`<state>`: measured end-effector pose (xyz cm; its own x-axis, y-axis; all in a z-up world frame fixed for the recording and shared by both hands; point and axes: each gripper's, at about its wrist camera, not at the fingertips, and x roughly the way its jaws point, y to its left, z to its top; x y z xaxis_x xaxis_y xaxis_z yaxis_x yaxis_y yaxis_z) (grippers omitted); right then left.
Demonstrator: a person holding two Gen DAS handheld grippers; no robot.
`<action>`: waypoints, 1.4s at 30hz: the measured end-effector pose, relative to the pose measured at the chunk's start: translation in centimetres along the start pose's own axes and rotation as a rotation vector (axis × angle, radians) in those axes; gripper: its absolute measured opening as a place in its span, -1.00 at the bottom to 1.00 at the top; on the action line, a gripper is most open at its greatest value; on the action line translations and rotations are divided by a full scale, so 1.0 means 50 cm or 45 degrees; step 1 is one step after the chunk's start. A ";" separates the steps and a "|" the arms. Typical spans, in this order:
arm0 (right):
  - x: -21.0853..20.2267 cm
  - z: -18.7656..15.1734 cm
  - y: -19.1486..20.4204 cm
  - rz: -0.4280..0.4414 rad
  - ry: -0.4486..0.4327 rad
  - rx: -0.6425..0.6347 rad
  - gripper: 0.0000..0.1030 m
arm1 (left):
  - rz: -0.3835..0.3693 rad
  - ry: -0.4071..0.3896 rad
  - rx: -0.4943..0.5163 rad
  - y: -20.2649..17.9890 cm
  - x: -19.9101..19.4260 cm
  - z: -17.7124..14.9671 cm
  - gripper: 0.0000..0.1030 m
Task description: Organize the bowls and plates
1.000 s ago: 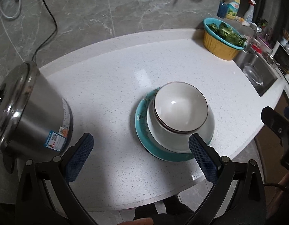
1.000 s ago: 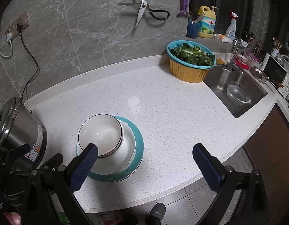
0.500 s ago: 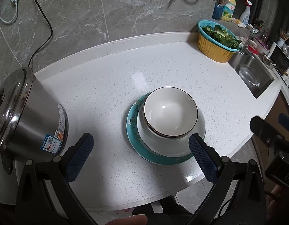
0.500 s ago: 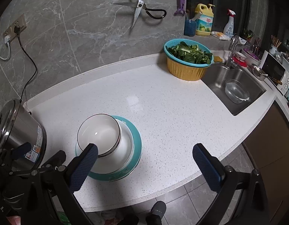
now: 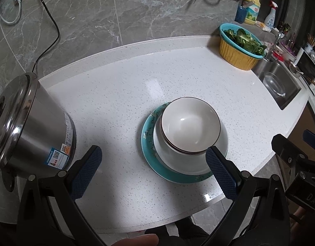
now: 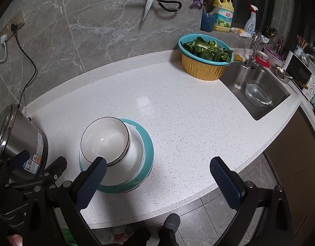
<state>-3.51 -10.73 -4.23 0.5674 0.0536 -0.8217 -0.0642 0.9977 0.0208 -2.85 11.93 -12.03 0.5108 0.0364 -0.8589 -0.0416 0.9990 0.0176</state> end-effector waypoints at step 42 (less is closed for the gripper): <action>0.006 0.010 0.008 0.002 0.000 -0.008 1.00 | -0.012 0.024 0.007 -0.017 0.013 0.002 0.99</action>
<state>-2.94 -10.32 -4.19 0.5676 0.0553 -0.8214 -0.0705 0.9973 0.0185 -2.42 11.12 -12.55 0.4950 0.0264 -0.8685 -0.0319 0.9994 0.0122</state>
